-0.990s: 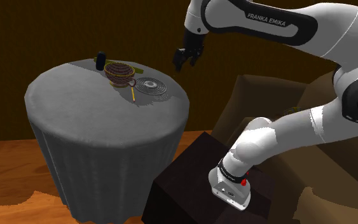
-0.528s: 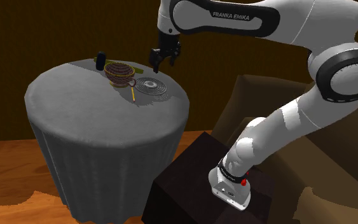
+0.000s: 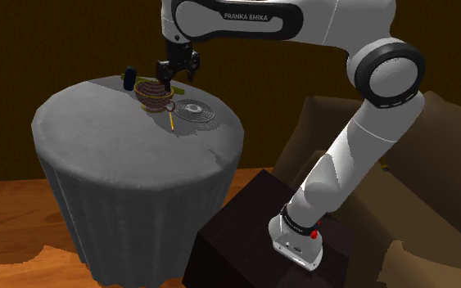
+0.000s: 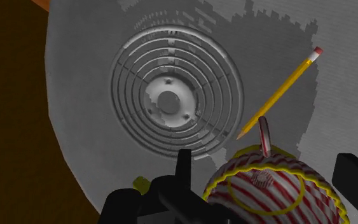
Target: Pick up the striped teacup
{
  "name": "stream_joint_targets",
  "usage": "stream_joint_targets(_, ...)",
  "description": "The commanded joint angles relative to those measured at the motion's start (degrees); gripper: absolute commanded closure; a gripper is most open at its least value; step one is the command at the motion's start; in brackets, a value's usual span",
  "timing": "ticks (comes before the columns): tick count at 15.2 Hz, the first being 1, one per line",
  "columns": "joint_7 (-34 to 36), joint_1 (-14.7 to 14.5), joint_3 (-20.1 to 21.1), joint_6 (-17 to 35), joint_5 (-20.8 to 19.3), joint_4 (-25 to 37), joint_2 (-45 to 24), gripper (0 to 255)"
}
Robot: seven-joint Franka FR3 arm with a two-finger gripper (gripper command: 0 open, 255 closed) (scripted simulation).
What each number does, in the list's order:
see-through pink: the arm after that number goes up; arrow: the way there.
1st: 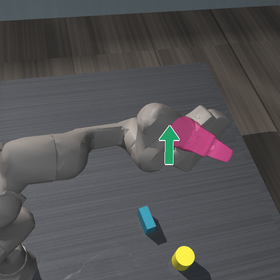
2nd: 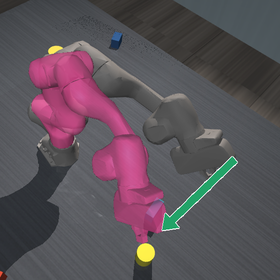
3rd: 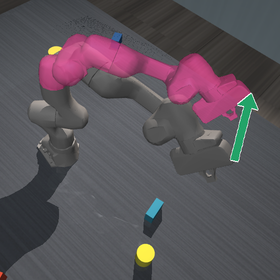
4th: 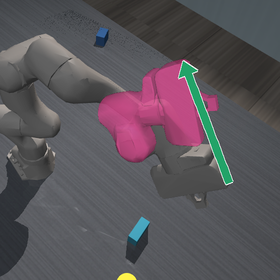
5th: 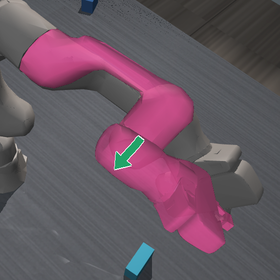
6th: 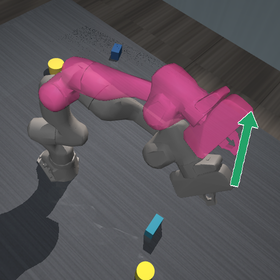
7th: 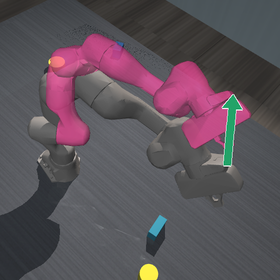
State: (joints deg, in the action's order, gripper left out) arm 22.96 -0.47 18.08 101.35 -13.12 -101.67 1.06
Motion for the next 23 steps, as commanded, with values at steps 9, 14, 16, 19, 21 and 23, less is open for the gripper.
stream_joint_targets(9,5.89,-6.92,1.75,-6.30,-9.23,28.35,-25.81,0)
stream_joint_targets(14,6.73,-7.21,1.47,-3.90,-9.74,27.18,-27.28,0)
stream_joint_targets(16,7.13,-7.01,1.44,-2.41,-9.81,25.58,-27.23,0)
stream_joint_targets(19,7.44,-6.88,1.41,-1.26,-9.88,24.38,-27.24,0)
stream_joint_targets(21,7.49,-6.82,1.43,-1.08,-9.84,24.01,-27.04,255)
stream_joint_targets(23,7.51,-6.81,1.44,-1.02,-9.83,23.91,-27.00,255)
